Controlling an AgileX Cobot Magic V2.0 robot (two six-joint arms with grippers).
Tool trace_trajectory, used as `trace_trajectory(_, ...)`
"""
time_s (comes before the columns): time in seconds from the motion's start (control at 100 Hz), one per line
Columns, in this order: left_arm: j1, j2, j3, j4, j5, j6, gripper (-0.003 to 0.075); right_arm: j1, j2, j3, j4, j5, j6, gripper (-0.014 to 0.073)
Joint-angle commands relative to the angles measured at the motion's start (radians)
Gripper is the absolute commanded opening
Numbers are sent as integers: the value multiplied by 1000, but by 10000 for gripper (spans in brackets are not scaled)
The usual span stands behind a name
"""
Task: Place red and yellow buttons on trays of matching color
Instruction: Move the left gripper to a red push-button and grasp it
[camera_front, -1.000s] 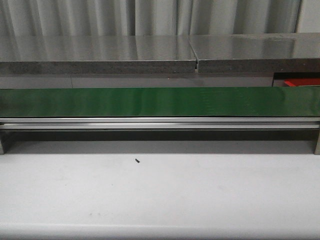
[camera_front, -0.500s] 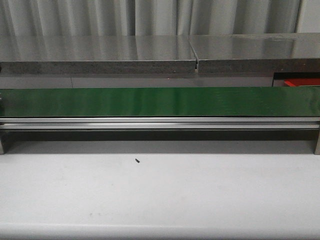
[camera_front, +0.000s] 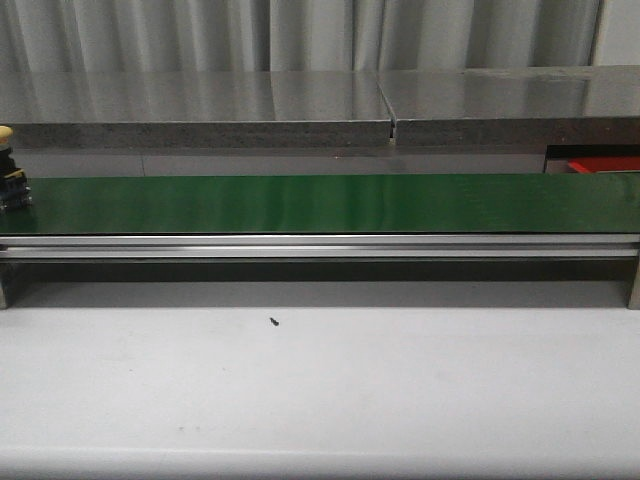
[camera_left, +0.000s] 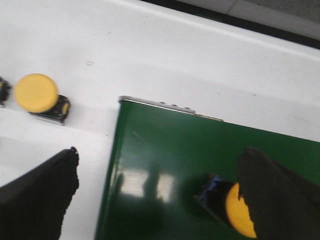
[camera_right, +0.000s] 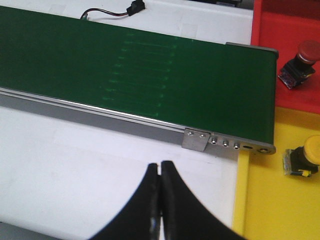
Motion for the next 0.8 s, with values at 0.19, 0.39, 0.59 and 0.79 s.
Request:
trace_trajectory(0.19, 181, -18, -33, -11, -41, -3, 622, 1, -4, -23, 17, -50, -7, -117)
trace_trajectory(0.39, 246, 58, -33, -9, -74, 15, 622, 1, -4, -23, 17, -50, -7, -117)
trace_trajectory(0.59, 250, 124, -33, 21, -142, 23, 622, 1, -4, -23, 18, -50, -7, -117)
trace_trajectory(0.79, 252, 169, -33, 37, -224, 23, 622, 1, -4, -23, 18, -50, -7, -117)
